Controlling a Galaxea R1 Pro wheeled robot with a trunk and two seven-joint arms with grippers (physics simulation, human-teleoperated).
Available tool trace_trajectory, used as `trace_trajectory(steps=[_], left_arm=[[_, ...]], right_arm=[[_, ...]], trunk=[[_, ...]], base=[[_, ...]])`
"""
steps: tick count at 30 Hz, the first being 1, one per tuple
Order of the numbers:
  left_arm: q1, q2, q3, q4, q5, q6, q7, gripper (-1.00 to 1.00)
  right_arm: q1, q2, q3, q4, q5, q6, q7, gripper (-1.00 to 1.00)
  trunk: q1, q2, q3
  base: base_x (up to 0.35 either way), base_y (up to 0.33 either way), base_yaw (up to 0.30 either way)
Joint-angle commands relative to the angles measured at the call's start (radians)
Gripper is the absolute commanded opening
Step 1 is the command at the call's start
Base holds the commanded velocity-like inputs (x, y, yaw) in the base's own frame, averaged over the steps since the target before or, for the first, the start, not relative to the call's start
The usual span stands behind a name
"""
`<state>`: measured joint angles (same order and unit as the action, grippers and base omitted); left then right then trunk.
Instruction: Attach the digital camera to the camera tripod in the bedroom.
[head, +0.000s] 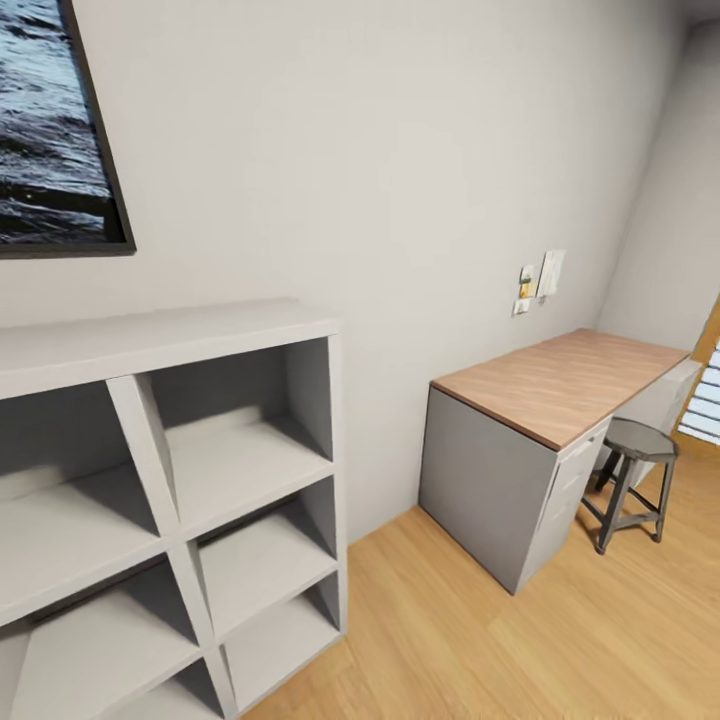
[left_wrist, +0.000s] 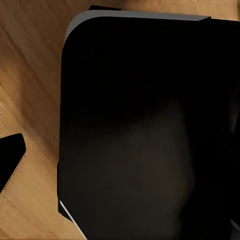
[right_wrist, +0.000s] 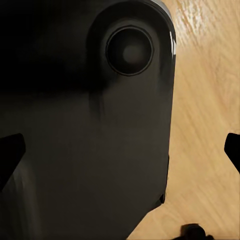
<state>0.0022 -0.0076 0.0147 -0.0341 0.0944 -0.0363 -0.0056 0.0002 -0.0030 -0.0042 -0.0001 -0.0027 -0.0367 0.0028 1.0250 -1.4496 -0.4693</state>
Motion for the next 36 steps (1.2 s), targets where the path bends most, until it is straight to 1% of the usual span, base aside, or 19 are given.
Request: trace_trajectory(steps=[1,20,36], left_arm=[[0.0,0.0,0.001,-0.001,0.01,-0.002,-0.001,1.0],[0.0,0.0,0.001,0.0,0.01,-0.002,-0.001,1.0],[0.0,-0.001,0.001,-0.001,0.01,-0.002,-0.001,1.0]], right_arm=[[0.0,0.0,0.0,0.0,0.0,-0.003,0.0,1.0],[0.0,0.0,-0.001,0.0,0.001,-0.004,0.002,1.0],[0.0,0.001,0.003,0.0,0.011,-0.004,0.003,1.0]], trunk=[[0.0,0.0,-0.001],[0.0,0.0,-0.001],[0.0,0.0,-0.001]], base=[[0.0,0.0,-0.289],[0.0,0.0,-0.289],[0.0,0.0,-0.288]])
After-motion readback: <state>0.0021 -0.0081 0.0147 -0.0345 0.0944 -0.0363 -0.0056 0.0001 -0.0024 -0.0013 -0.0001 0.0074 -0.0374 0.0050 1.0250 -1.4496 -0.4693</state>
